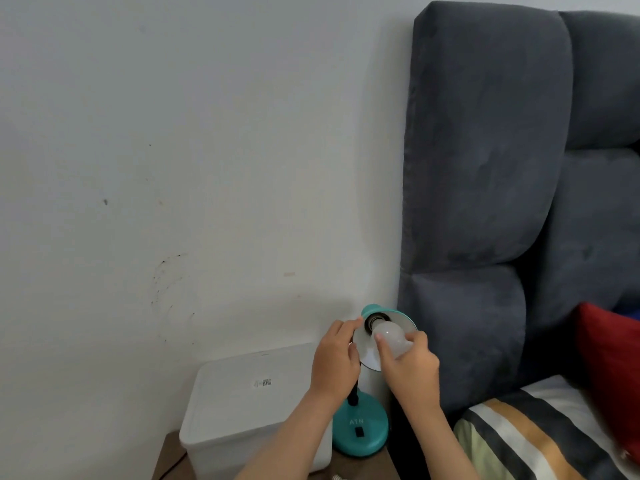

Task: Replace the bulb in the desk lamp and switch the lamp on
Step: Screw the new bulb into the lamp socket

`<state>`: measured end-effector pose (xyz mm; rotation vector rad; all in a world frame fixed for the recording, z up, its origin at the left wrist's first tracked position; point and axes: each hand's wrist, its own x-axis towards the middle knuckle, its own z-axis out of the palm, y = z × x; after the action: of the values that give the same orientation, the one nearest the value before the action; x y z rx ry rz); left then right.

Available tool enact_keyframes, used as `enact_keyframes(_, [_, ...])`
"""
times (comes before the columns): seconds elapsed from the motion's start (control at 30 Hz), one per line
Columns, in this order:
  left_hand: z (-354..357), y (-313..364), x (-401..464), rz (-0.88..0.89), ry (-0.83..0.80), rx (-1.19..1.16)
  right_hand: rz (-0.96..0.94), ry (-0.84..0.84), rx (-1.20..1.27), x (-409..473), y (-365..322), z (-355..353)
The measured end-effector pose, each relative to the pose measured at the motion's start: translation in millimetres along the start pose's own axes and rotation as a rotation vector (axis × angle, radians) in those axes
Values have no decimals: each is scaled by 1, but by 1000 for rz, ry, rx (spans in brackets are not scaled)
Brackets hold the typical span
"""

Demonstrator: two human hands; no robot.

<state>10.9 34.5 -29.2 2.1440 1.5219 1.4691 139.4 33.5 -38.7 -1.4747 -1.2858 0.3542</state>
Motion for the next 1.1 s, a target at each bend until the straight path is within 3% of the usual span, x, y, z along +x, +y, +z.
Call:
enact_keyframes(0.13, [-1, 0, 2, -1, 2, 2, -117, 60, -106, -5, -4, 3])
enact_keyframes(0.27, [-1, 0, 1, -10, 4, -11, -273, -8, -100, -10, 0, 5])
enact_keyframes(0.37, [-2, -1, 1, -4, 3, -7, -267, -55, -65, -8, 3, 3])
enact_keyframes(0.53, [-1, 0, 3, 7, 1, 14, -139, 6, -137, -4, 3, 4])
enact_keyframes(0.77, [-1, 0, 2, -2, 9, 7, -354, -60, -167, -12, 7, 8])
enact_keyframes(1.0, [-1, 4, 2, -8, 8, 4, -224, -67, -108, -7, 3, 6])
enact_keyframes(1.1, [0, 4, 1, -12, 9, 6, -39, -7, -25, -3, -1, 0])
